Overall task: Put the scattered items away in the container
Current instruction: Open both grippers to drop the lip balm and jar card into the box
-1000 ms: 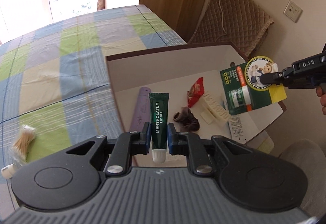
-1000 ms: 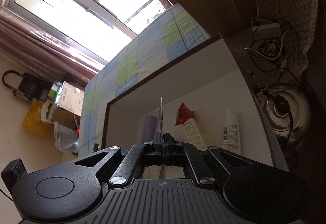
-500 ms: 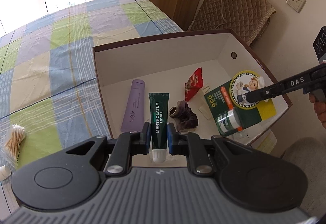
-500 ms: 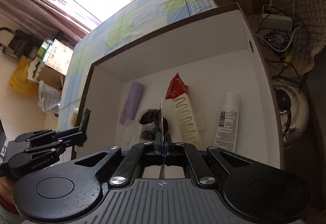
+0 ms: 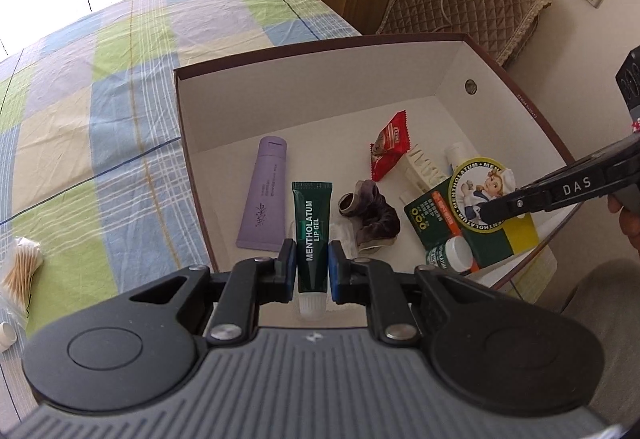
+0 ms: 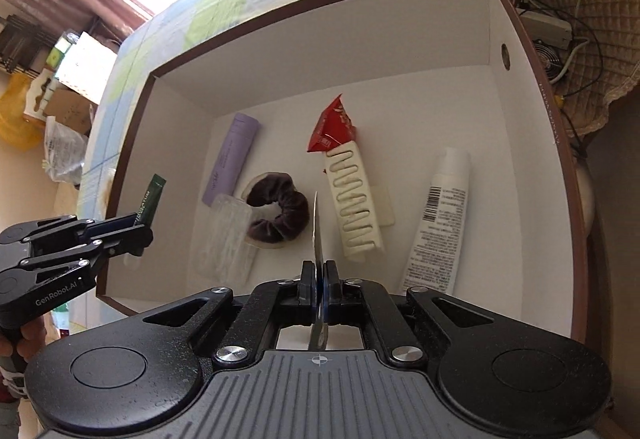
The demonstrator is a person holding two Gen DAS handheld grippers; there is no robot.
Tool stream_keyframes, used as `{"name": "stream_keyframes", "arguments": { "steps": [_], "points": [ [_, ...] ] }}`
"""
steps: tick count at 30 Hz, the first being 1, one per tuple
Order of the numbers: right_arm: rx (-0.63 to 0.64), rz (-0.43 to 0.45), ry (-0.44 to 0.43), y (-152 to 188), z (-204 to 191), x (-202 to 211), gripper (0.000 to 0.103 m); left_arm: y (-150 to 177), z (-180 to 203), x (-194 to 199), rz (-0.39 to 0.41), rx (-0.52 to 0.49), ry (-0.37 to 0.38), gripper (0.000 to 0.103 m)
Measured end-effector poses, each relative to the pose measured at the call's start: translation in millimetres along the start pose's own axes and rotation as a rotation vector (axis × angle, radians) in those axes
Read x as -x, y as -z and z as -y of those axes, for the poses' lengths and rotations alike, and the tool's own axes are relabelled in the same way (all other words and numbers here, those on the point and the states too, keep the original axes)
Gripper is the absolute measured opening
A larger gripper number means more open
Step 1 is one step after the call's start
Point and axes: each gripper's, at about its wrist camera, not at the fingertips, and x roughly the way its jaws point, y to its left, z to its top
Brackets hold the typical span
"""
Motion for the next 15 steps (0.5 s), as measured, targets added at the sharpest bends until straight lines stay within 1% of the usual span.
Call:
{"name": "stream_keyframes", "arguments": {
  "steps": [1, 2, 3, 4, 6, 11, 15],
  "points": [
    [-0.007, 0.003, -0.004, 0, 1, 1, 0.009, 0, 0, -1, -0.003, 0.000, -0.001, 0.013],
    [-0.021, 0.019, -0.003, 1, 2, 3, 0.038, 0, 0, -3, -0.006, -0.002, -0.002, 0.013],
    [-0.037, 0.043, 0.002, 2, 4, 7, 0.079, 0, 0, -4, -0.010, -0.004, -0.003, 0.013],
    [-0.042, 0.064, 0.001, 2, 5, 10, 0.085, -1, 0, -5, -0.014, -0.005, -0.005, 0.013],
    [-0.039, 0.073, 0.000, 1, 5, 12, 0.085, 0, 1, -8, -0.022, -0.009, -0.006, 0.013],
    [-0.061, 0.097, 0.030, 1, 11, 17, 0.085, 2, 4, -15, -0.052, -0.018, -0.012, 0.013],
    [-0.075, 0.115, 0.035, 2, 14, 21, 0.085, 1, 14, -15, -0.056, -0.050, 0.023, 0.013]
  ]
}}
